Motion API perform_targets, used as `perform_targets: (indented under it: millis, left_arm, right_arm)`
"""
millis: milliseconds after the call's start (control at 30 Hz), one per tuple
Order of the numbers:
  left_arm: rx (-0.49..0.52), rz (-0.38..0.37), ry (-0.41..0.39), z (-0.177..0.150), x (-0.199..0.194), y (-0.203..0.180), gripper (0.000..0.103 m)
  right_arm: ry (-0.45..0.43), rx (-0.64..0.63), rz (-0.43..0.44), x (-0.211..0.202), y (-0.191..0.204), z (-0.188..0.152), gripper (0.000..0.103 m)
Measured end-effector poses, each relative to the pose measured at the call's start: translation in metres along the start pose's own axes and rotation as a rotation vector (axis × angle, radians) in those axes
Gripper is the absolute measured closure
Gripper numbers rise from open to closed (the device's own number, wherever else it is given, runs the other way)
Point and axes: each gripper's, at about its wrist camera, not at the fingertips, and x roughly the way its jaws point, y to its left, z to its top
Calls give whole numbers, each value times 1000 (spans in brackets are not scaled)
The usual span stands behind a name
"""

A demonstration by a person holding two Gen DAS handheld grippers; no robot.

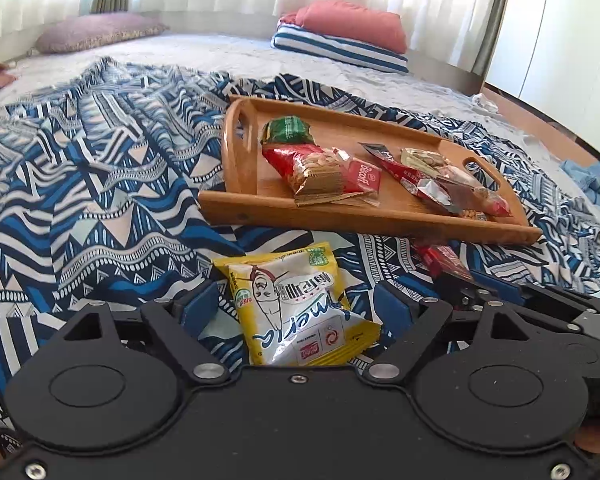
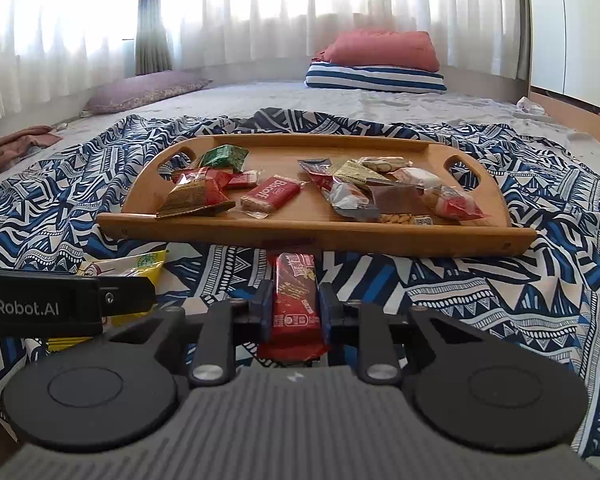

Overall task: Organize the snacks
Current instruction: 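Carry the yellow bag with the left tool while the right tool carries the red bar over the tray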

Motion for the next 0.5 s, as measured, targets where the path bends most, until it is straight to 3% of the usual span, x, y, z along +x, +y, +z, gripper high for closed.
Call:
perform_targets:
  millis: [133,333,400,467,500]
  left_arm:
    - [56,14,-25,-5,2,-12,19]
    - [51,28,-20,-8,8,-15,21]
    - [62,37,-19,-9,9,-17,24]
    - [85,41,-24,-10,9,-20,39]
    - [97,45,-28,-11,9,-21,40]
  right_arm:
    - [-5,-1,-8,-3,-4,-3,75]
    - [-11,3,-12,-3,-4,-6,74]
    - [-13,8,-12,-3,-4,-6,74]
    - [-14,11,-10,-2,-3,-6,75]
    - [-15,12,-6,-2,-3,-6,75]
